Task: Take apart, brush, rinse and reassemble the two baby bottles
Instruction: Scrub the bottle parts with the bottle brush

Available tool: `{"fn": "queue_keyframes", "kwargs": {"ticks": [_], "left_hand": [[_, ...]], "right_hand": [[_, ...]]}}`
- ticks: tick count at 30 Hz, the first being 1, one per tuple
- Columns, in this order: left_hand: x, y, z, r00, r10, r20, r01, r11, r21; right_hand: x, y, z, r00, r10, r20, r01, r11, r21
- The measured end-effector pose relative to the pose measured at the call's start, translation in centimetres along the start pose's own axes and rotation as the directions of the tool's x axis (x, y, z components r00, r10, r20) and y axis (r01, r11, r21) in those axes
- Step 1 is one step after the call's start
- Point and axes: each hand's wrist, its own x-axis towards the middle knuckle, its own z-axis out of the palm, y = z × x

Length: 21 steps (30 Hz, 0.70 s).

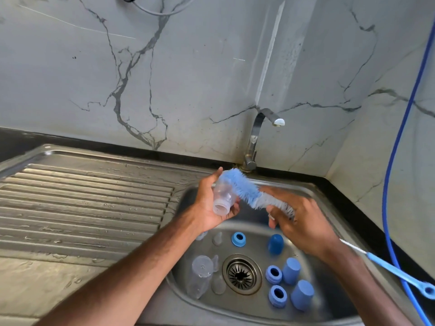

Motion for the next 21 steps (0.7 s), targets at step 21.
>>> {"fn": "queue_keyframes", "kwargs": {"ticks": [21], "left_hand": [[-0.1,-0.2,0.0,0.999,0.009,-0.031,-0.006,0.995,0.102]], "right_hand": [[-0.3,1.3,-1.0,0.995,-0.049,0.091,0.038,0.991,0.126]]}}
